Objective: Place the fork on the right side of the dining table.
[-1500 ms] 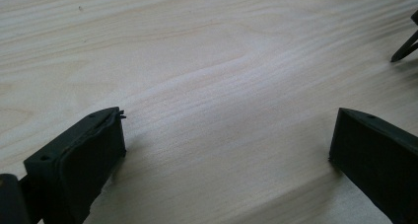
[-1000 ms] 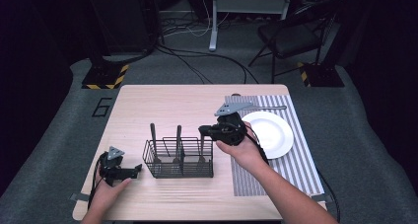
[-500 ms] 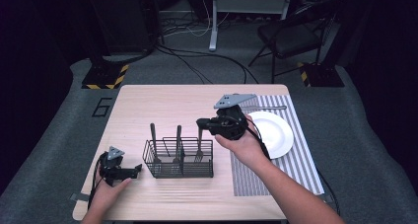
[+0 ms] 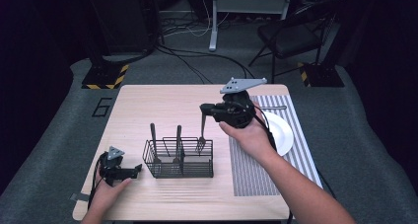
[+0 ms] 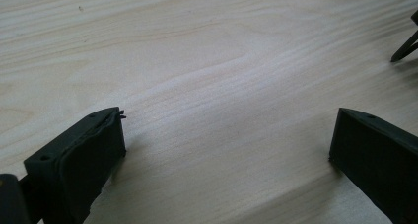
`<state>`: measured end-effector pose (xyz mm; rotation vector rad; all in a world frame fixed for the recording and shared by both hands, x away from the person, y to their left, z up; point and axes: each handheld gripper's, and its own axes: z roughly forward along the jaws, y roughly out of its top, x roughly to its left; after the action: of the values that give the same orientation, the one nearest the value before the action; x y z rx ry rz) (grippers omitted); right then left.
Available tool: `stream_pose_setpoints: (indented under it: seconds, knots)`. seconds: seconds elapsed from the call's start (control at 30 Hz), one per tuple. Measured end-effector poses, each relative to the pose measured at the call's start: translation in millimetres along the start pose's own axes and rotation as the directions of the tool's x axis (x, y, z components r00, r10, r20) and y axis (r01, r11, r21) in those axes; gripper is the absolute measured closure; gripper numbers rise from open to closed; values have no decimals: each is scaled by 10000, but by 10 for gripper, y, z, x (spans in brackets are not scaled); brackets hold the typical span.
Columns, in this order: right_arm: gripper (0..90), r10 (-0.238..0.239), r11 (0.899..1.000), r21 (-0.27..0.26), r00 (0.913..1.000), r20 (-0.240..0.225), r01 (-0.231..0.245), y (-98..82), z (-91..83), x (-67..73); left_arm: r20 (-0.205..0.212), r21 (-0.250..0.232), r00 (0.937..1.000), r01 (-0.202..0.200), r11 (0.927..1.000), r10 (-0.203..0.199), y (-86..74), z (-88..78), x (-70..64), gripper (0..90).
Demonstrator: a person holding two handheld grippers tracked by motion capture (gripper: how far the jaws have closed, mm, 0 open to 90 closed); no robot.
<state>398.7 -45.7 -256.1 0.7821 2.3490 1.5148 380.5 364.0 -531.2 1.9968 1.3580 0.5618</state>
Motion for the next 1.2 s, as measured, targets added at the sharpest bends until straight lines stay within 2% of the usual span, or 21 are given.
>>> stream_pose_setpoints:
  seconds: [0.27, 0.47, 0.57, 0.63, 0.77, 0.97, 1.2]
  knots:
    - [871, 60, 9999, -142, 9995, 307, -56, 85, -139, -49, -1, 1, 10000, -3, 10000, 3, 0, 0, 0, 2]
    - [871, 68, 9994, -339, 9982, 589, -48, 133, -321, -112, 0, 2, 10000, -5, 10000, 5, 0, 0, 0, 2]
    - [871, 161, 9988, -484, 9961, 864, -119, 133, -470, -163, 0, 3, 10000, -3, 10000, 3, 0, 0, 0, 2]
    - [871, 161, 9987, -496, 9956, 919, -116, 126, -500, -177, 1, 1, 10000, -3, 10000, 3, 0, 0, 0, 1]
    - [871, 245, 9984, -529, 9920, 1235, -181, 44, -607, -264, -2, 0, 10000, -2, 10000, 2, 0, 0, 0, 1]
    - [871, 504, 9979, -482, 9879, 1466, -437, -102, -665, -352, 0, -3, 10000, 1, 10000, -1, 0, 0, 0, 1]
    - [871, 547, 9982, -352, 9820, 1807, -491, -297, -683, -385, -2, -2, 10000, -3, 10000, 3, 0, 0, 0, 1]
